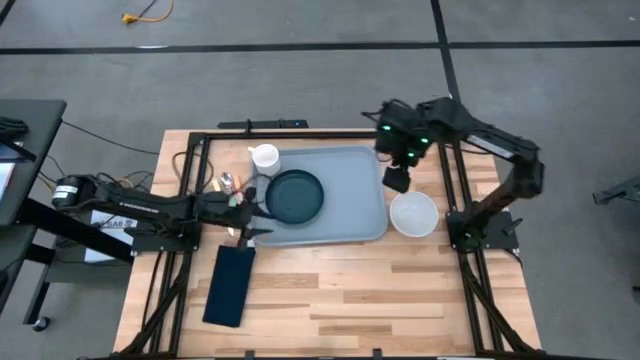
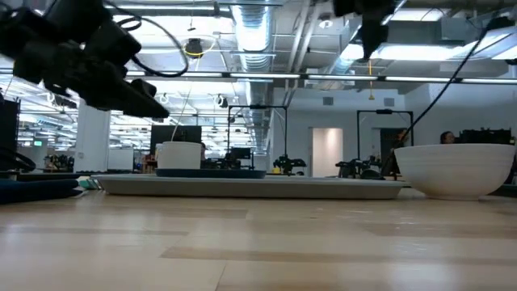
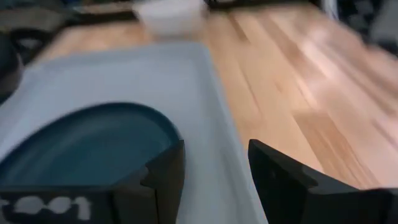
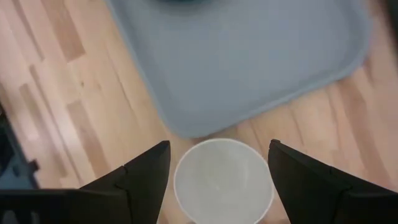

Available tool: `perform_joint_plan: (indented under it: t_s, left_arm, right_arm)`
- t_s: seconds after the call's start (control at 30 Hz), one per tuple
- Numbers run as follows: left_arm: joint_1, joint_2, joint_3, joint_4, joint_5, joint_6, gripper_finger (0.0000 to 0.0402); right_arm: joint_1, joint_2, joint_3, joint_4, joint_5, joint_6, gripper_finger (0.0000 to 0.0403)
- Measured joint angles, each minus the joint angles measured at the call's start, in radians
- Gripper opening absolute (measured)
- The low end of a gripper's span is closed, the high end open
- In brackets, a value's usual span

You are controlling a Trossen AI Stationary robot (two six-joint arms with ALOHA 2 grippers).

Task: Set up tray
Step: Put the white bowl on the black plate

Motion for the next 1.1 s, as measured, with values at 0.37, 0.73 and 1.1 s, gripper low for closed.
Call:
perform_joint_plan:
  t_s: [0.37, 0.73, 1.1]
  left_arm:
    - [0.005, -0.001, -0.159, 0.407, -0.042, -0.117, 0.0167]
    - [-0.062, 0.008, -0.16, 0.277, -0.038, -0.111, 0.0167]
    - [-0.106, 0.008, -0.151, 0.327, 0.193, -0.163, 0.0167]
  right_arm:
    - [0.134, -0.208, -0.154, 0.116, 0.021, 0.156, 0.026]
    - [0.267, -0.125, -0.178, 0.085, 0.106, 0.358, 0.026]
    - [0.423, 0.04, -0.179, -0.022, 0.102, 0.52, 0.026]
